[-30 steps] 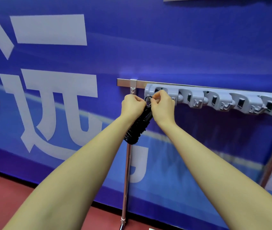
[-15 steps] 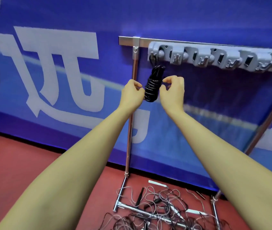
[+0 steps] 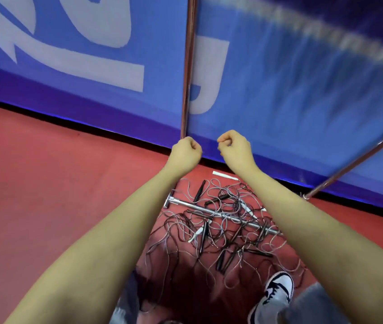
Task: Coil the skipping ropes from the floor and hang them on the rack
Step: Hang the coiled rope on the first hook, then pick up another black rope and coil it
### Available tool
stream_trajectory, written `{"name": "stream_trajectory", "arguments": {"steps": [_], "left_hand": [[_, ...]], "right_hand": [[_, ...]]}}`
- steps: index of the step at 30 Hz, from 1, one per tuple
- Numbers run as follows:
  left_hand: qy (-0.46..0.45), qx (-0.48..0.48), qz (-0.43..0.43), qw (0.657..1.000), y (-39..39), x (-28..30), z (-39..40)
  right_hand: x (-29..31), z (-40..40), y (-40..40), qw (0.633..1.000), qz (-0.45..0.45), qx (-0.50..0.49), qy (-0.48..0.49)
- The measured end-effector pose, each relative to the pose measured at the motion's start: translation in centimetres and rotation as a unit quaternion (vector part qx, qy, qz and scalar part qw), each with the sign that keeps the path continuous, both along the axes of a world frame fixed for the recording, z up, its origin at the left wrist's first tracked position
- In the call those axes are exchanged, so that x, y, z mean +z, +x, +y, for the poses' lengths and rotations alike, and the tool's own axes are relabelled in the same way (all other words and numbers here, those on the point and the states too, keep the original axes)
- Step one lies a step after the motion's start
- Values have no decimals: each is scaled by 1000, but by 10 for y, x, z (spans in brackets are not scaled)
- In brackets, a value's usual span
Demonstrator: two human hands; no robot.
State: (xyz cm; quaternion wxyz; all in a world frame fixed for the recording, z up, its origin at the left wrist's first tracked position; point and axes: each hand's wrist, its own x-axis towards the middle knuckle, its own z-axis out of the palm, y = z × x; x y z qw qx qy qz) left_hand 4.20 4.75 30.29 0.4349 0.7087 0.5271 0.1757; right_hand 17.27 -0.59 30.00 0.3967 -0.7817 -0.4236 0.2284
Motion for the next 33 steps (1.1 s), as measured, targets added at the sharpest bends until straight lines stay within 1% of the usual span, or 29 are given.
{"name": "stream_trajectory", "arguments": {"steps": [2, 6, 12, 15, 20, 21, 22, 23, 24, 25, 26, 28, 30, 32, 33], "left_hand": [[-13, -2, 21, 1000, 0, -42, 1], [-57, -12, 70, 996, -4, -142, 0], [-101, -48, 123, 986, -17, -267, -3], [-122, -81, 154, 977, -18, -315, -1], [-133, -133, 181, 966, -16, -373, -6], [-132, -143, 187, 963, -16, -379, -8], [-133, -155, 196, 959, -17, -384, -9], [-132, -168, 209, 954, -17, -386, -9], [-127, -181, 220, 950, -17, -386, -10], [-120, -190, 223, 949, -17, -384, -10], [-110, -190, 218, 951, -17, -378, -11], [-81, -171, 193, 963, -13, -358, -8], [-69, -126, 157, 977, -8, -328, -3], [-52, -95, 122, 987, -5, -293, 5], [-31, -95, 117, 988, -4, -273, 9]], "right_hand": [[-44, -1, 1, 999, 1, 4, -41], [-148, -3, 3, 993, 5, 50, -107], [-281, -5, 2, 964, 10, 140, -227], [-327, -3, 4, 936, 2, 198, -291], [-385, -3, -4, 865, 36, 279, -415], [-392, -4, -6, 856, 31, 289, -428], [-394, -5, -7, 857, 15, 293, -423], [-390, -5, -7, 872, -1, 283, -399], [-384, -5, -6, 897, -5, 259, -358], [-376, -5, -5, 922, 5, 231, -310], [-364, -5, -4, 940, 17, 211, -268], [-337, -4, -3, 959, 24, 192, -207], [-309, -3, -2, 973, 11, 164, -161], [-281, -4, -2, 985, 4, 113, -133], [-264, -4, -2, 988, 10, 94, -120]]}}
